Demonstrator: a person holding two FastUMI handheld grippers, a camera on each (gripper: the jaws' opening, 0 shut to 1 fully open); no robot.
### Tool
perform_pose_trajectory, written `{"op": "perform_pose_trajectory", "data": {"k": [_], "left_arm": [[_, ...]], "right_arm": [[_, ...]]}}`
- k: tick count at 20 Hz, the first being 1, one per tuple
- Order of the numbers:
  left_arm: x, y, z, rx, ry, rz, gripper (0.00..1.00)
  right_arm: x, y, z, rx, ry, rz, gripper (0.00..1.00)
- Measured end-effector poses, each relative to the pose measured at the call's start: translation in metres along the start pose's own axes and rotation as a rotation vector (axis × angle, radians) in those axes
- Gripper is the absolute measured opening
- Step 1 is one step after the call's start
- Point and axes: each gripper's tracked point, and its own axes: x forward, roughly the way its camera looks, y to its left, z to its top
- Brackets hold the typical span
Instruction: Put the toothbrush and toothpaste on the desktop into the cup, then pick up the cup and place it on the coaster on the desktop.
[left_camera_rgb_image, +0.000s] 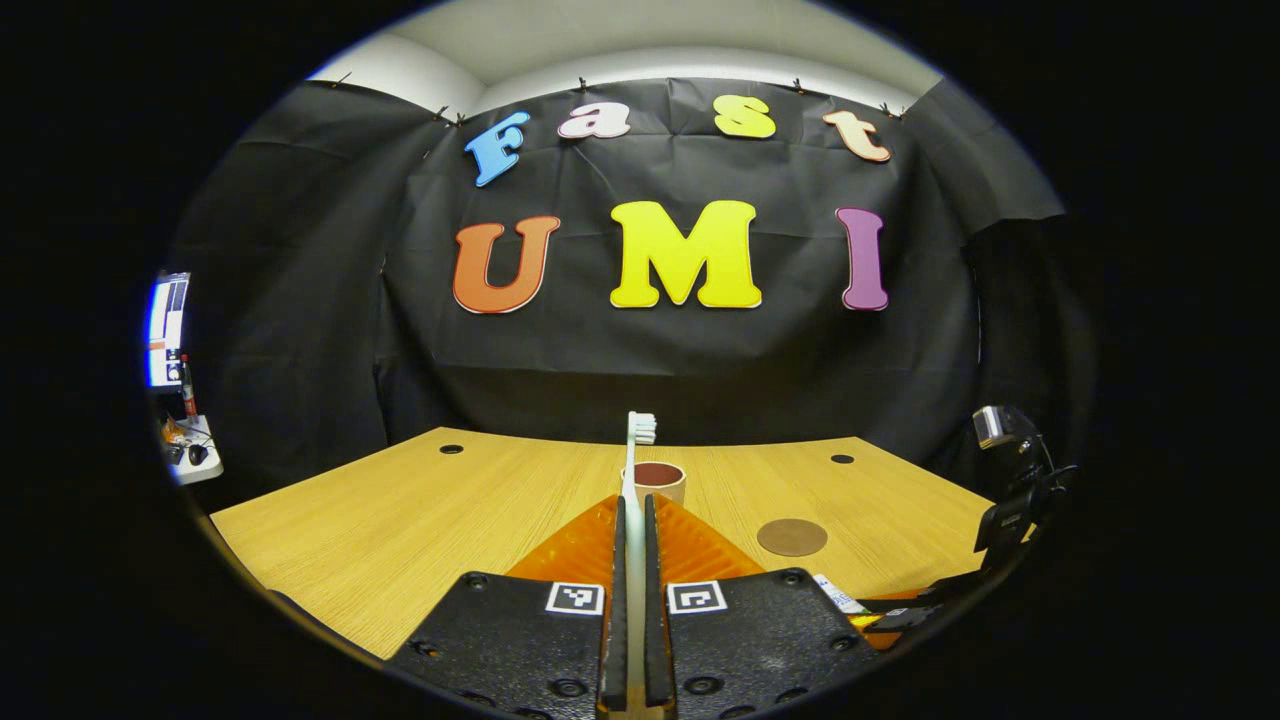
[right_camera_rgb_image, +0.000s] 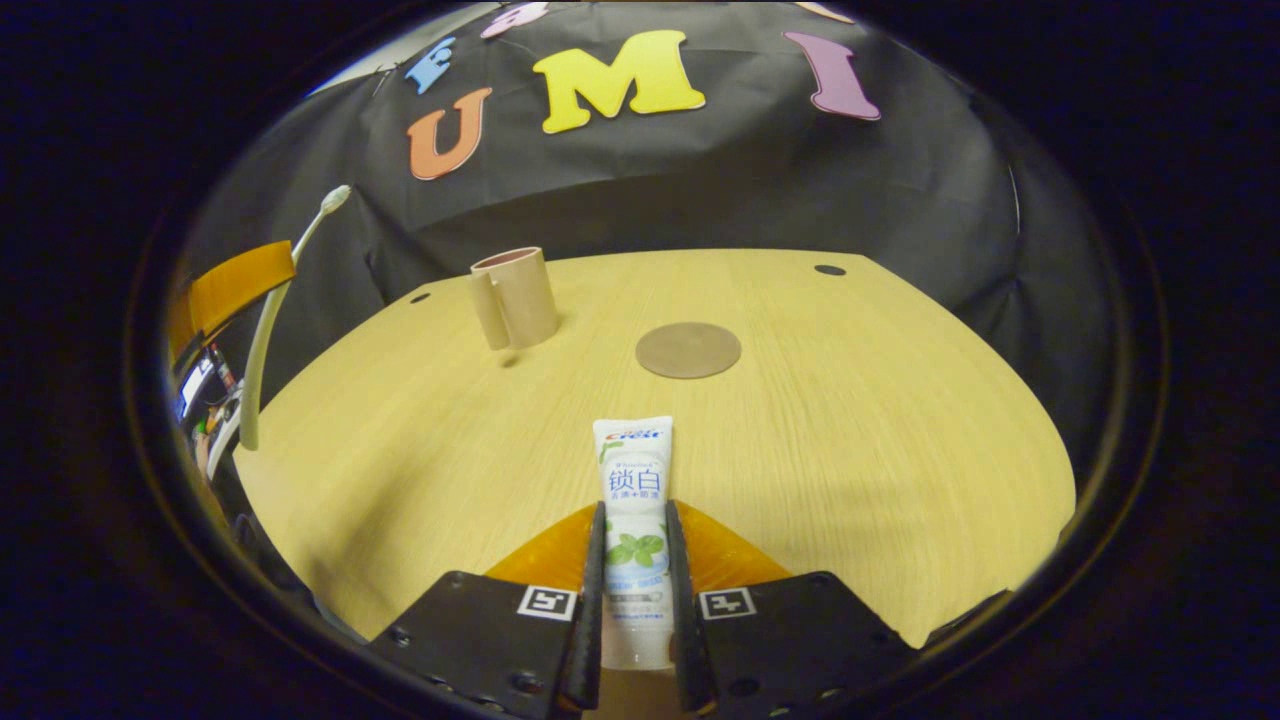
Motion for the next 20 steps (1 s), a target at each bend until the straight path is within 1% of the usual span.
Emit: {"op": "perform_pose_trajectory", "data": {"k": [2,6,8,11,12,14,15,16,18,20], "left_arm": [[0.004,0.006,-0.001,0.007,0.001,0.014,0.09],[0.015,0.014,-0.001,0.009,-0.010,0.029,0.09],[0.025,0.011,-0.012,-0.015,0.023,0.013,0.09],[0.030,0.009,-0.033,-0.053,0.096,-0.002,0.09],[0.031,0.008,-0.036,-0.062,0.108,-0.010,0.09],[0.032,0.009,-0.035,-0.064,0.107,-0.011,0.09],[0.034,0.008,-0.033,-0.058,0.100,-0.014,0.09],[0.038,0.008,-0.029,-0.051,0.086,-0.019,0.09],[0.052,0.008,-0.018,-0.026,0.048,-0.022,0.09],[0.072,0.003,-0.006,-0.015,0.013,-0.044,0.09]], "right_arm": [[-0.008,0.005,0.011,-0.038,-0.058,0.014,0.27],[-0.031,0.013,0.049,-0.086,-0.213,0.007,0.27],[-0.045,0.019,0.074,-0.093,-0.308,0.006,0.26],[-0.066,0.022,0.105,-0.061,-0.455,0.004,0.27],[-0.071,0.019,0.111,-0.046,-0.479,-0.010,0.26],[-0.080,0.011,0.120,-0.064,-0.522,-0.054,0.26],[-0.083,0.009,0.123,-0.069,-0.536,-0.069,0.28],[-0.086,0.010,0.126,-0.066,-0.544,-0.070,0.26],[-0.091,0.012,0.133,-0.061,-0.556,-0.064,0.26],[-0.094,0.012,0.137,-0.077,-0.565,-0.061,0.26]]}}
